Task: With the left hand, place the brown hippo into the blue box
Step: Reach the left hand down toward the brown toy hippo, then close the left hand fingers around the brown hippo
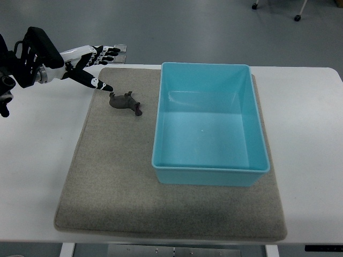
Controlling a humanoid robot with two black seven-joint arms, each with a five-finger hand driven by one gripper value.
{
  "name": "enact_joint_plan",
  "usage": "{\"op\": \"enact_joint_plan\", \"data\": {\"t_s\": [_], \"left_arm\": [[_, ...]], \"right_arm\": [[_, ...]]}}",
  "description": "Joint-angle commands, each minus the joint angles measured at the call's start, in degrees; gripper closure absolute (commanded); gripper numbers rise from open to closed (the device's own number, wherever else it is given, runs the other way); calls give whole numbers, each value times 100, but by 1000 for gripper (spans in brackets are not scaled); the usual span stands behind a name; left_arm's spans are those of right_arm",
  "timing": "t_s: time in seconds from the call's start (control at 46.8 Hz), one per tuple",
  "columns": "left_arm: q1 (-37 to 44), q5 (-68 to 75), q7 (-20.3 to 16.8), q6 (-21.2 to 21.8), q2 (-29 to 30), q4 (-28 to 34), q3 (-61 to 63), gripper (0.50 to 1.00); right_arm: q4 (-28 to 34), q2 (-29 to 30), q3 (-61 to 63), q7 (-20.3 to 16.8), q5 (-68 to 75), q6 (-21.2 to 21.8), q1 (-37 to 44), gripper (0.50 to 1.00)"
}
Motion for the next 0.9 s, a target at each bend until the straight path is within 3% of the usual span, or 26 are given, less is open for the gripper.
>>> {"op": "enact_joint_plan", "data": {"t_s": [0.0,0.128,0.384,0.577,0.876], "left_arm": [[-5,283,0,288,-31,-1,135,501],[39,722,0,622,-40,-9,180,504],[4,1197,0,728,-259,70,425,506],[-32,1382,9,1159,-462,114,549,506],[-23,1891,9,1203,-655,333,549,521]], "right_arm": [[0,0,0,0,0,0,8,564],[0,0,0,0,0,0,-1,564],[0,0,0,0,0,0,-1,564],[0,0,0,0,0,0,8,564],[0,0,0,0,0,0,-1,564]]}}
